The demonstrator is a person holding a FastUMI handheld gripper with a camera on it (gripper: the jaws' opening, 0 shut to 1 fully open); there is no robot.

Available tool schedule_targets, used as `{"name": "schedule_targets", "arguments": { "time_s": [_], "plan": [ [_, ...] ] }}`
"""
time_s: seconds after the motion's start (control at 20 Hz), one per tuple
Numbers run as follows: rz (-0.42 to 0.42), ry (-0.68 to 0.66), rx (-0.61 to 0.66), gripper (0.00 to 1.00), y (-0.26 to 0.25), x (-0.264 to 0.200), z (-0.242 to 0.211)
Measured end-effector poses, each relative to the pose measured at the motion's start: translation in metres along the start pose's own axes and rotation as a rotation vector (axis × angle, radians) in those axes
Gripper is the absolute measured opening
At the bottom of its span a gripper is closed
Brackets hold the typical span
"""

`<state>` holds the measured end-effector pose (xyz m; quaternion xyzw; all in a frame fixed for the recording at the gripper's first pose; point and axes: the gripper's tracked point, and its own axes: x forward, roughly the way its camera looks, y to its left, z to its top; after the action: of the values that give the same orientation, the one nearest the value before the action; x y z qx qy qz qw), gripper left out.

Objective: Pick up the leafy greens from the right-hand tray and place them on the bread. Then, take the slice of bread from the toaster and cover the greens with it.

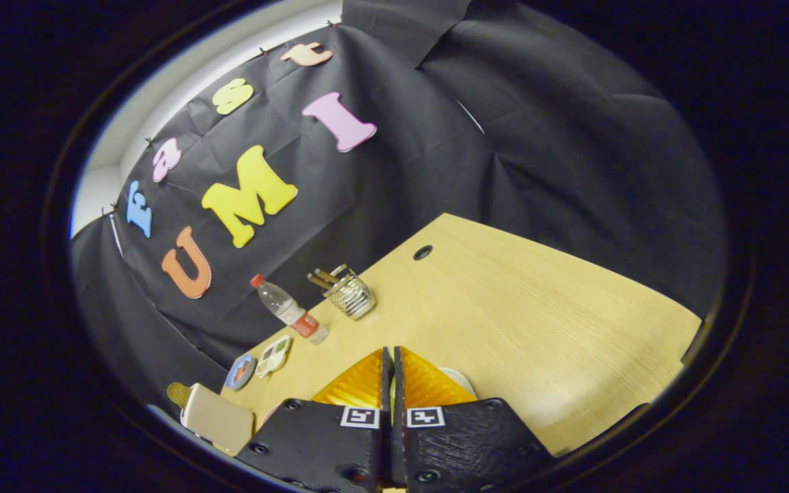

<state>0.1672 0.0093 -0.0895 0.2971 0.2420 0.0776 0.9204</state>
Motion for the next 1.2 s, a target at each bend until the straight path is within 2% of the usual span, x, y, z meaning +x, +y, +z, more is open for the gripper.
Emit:
{"name": "schedule_targets", "arguments": {
  "time_s": [0.3, 0.6, 0.9, 1.05, 1.2],
  "plan": [
    [0.085, -0.028, 0.0, 0.0, 0.054, -0.021, 0.009],
    [0.185, -0.031, -0.058, 0.0, 0.136, -0.034, -0.01],
    [0.298, 0.004, -0.115, 0.0, 0.22, -0.03, -0.068],
    [0.32, 0.031, -0.173, 0.0, 0.247, -0.018, -0.105],
    [0.348, 0.067, -0.165, 0.0, 0.265, -0.013, -0.139]
  ]
}}
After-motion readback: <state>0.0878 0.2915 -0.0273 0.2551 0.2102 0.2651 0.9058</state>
